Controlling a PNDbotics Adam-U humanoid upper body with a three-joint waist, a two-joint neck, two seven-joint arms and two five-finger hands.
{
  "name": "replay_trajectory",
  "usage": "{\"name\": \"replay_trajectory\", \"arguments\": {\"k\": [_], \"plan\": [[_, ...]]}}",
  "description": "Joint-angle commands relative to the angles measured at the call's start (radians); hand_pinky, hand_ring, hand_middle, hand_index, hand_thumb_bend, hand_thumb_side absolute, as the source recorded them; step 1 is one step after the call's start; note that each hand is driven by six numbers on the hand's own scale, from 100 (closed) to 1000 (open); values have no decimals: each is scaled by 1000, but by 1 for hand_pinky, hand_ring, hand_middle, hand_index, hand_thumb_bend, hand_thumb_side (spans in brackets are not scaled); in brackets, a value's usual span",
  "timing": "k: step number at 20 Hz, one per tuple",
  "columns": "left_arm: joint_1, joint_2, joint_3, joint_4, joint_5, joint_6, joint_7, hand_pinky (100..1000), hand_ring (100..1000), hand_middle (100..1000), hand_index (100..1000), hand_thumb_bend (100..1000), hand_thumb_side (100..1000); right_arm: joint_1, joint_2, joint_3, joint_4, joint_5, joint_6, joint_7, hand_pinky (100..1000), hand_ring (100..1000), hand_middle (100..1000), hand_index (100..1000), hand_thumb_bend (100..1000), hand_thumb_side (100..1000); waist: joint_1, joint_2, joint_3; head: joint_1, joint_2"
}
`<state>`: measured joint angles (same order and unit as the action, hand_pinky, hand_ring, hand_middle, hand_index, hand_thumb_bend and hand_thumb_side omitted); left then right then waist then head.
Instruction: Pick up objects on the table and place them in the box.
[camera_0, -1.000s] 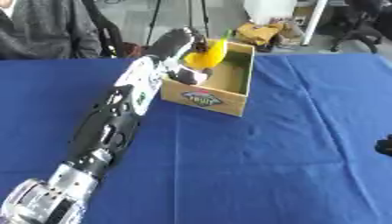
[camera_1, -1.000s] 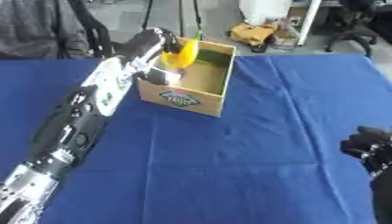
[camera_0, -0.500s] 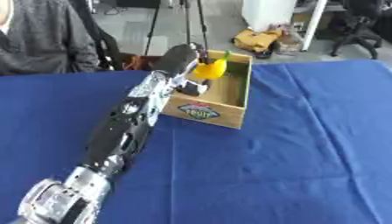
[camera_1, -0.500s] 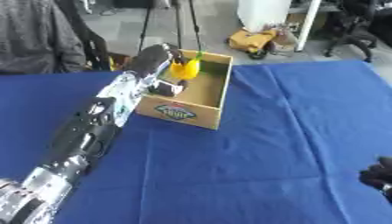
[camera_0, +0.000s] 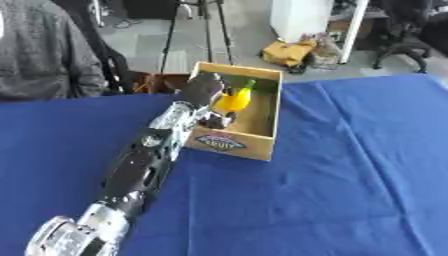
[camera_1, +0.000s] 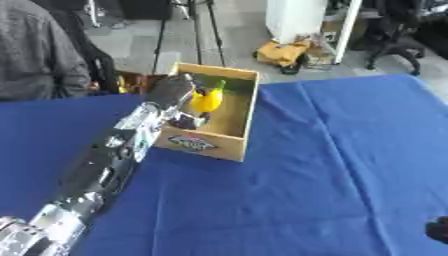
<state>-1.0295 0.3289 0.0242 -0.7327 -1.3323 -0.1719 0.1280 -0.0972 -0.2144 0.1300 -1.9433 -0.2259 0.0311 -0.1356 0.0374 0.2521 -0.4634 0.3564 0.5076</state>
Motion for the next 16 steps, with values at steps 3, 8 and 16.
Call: {"name": "replay_trajectory", "arguments": {"k": [3,8,16], "plan": [[-20,25,17,20,-34,3,-14,745,664,626,688,263,244,-13,-4,1,-28,12,0,7,682,609,546,665,100,924,-1,-8,-9,16,-13],[-19,22,22,30,-47,4,-22,746,665,628,690,262,246,-15,-4,2,-28,13,1,8,682,610,546,665,100,924,0,-6,-10,20,-11],[-7,11,18,50,-69,-16,-71,828,821,803,817,809,607,-17,-6,2,-24,12,1,10,683,610,547,665,100,924,6,-14,-14,20,-2]]}}
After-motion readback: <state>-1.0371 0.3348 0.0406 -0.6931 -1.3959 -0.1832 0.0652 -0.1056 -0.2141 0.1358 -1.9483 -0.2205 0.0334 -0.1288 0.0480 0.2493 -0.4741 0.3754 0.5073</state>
